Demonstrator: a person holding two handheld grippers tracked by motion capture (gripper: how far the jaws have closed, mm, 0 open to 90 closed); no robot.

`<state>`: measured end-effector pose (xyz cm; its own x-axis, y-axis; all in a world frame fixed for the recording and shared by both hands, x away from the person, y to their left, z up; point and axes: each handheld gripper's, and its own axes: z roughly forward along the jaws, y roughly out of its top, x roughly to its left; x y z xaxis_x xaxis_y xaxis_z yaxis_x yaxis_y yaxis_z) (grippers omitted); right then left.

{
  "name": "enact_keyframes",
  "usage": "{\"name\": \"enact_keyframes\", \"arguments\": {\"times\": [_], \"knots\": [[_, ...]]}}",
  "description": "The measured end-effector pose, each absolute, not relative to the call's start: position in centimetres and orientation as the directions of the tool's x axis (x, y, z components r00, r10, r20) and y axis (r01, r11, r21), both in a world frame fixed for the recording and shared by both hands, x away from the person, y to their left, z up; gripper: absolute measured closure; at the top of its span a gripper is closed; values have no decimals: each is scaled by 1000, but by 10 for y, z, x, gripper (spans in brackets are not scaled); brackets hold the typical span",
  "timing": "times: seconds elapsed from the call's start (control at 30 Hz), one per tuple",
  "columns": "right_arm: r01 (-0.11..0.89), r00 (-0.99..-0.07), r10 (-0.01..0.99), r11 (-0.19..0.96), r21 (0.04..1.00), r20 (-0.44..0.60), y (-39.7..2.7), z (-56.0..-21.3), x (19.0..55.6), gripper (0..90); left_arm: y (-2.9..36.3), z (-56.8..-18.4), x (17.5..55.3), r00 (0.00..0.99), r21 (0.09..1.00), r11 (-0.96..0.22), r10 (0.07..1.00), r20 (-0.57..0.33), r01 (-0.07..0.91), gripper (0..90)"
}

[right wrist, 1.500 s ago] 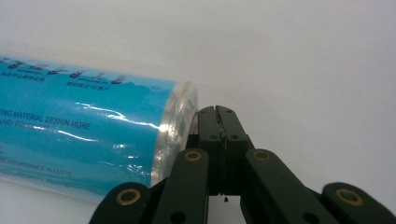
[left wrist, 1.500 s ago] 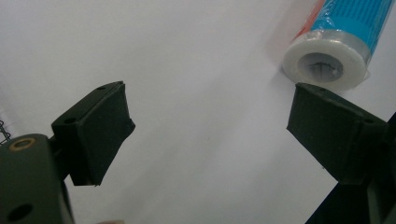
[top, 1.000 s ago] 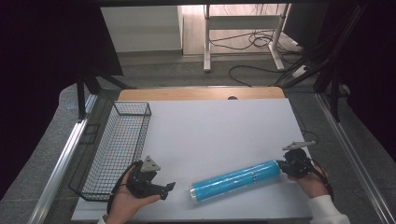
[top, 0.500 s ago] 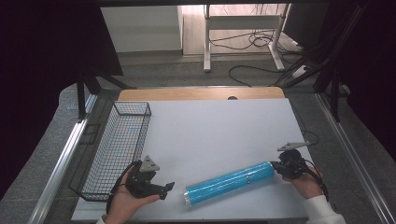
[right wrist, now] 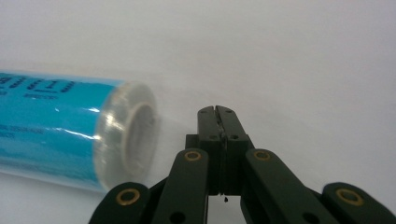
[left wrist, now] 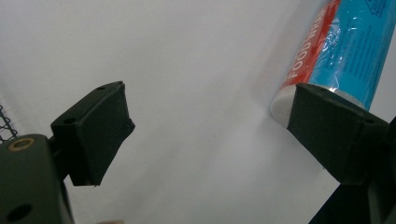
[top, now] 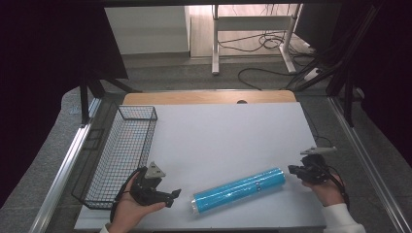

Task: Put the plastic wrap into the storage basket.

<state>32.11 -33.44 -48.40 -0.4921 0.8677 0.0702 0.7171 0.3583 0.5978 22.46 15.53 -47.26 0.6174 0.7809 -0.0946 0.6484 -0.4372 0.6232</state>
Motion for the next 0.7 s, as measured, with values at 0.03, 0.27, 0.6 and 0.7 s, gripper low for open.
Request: {"name": "enact_keyframes", "arguments": {"times": [0.03,0.27,0.6,0.7], "knots": [[715,-487,871,351,604,70,-338,-483,319,891,155,-473,225,617,624,-437,781,-95,648,129],[700,-463,882,308,645,81,-362,-481,299,888,148,-466,226,631,639,-430,767,-116,639,128],[668,-462,882,283,689,87,-368,-479,293,601,105,-446,249,713,659,-458,680,-173,597,130],[679,-452,886,269,683,101,-369,-480,294,512,82,-444,259,744,651,-490,645,-176,579,124]]}}
